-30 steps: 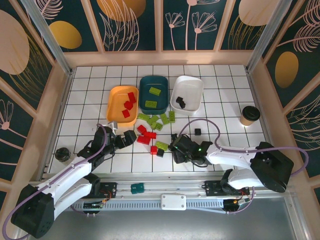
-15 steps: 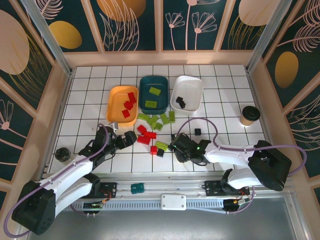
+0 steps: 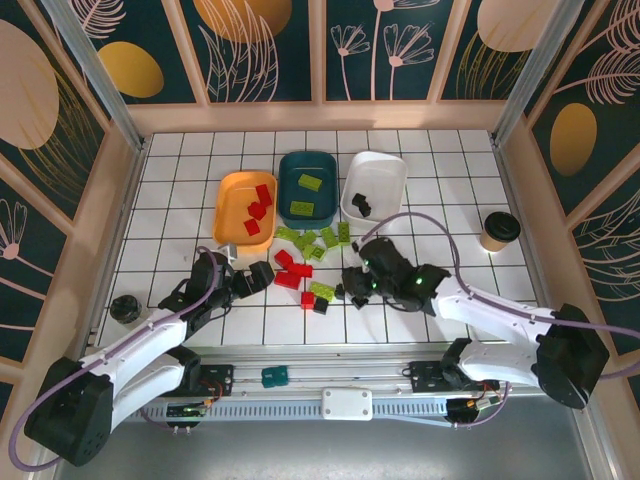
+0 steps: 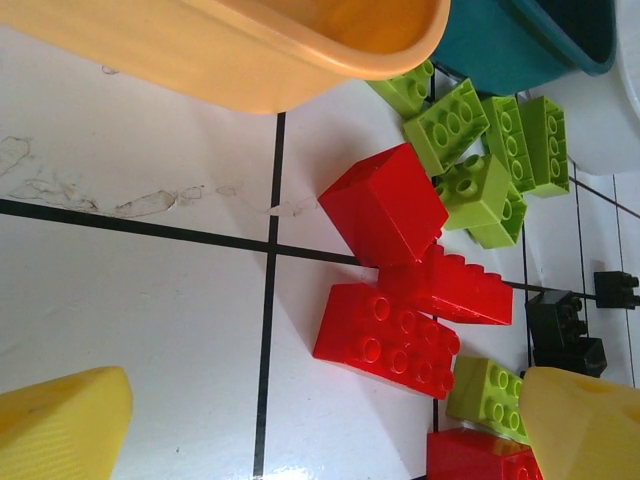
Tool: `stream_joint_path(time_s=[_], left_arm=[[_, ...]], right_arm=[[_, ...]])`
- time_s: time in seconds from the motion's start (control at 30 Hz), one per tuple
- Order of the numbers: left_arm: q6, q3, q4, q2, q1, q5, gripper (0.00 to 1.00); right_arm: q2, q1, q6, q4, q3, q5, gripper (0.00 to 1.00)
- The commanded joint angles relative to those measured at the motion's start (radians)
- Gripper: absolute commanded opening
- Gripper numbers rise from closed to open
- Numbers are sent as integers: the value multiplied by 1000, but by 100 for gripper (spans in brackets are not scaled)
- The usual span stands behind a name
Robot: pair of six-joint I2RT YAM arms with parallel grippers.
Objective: Sort the legos into containers by color
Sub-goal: Place the lego in the container.
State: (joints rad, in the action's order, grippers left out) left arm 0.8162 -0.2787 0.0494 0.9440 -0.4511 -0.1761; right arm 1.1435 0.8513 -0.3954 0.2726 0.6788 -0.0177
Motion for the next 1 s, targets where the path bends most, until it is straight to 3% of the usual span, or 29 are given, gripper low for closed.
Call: stream_joint_path(time_s=[0.0, 0.23, 0.4, 0.47, 0.57, 0.63, 0.77, 0.97], left_arm=[[-20, -22, 13, -2, -1, -12, 99], [-10, -22, 10, -15, -1, -17, 99], [-15, -30, 6, -8, -2, -25, 99], [-18, -31, 3, -8, -3, -25, 99], [-30, -35, -6, -8, -3, -21, 99], [-40, -42, -12, -3, -7, -26, 99], [-58, -81, -11, 34, -47, -16, 99], [-104, -246, 11, 195, -241, 110, 99]], right_arm=[[35, -86, 81, -71, 86, 71, 28], [301, -354, 91, -241, 262, 193, 28], [554, -451, 73, -241, 442, 199, 30], [609, -463, 72, -234, 500, 182, 36], [661, -465, 75, -217, 567, 160, 57], [667, -466, 75, -217, 582, 153, 63], [601, -463, 56, -255, 520, 134, 66], [329, -455, -13, -354, 239, 8, 66]])
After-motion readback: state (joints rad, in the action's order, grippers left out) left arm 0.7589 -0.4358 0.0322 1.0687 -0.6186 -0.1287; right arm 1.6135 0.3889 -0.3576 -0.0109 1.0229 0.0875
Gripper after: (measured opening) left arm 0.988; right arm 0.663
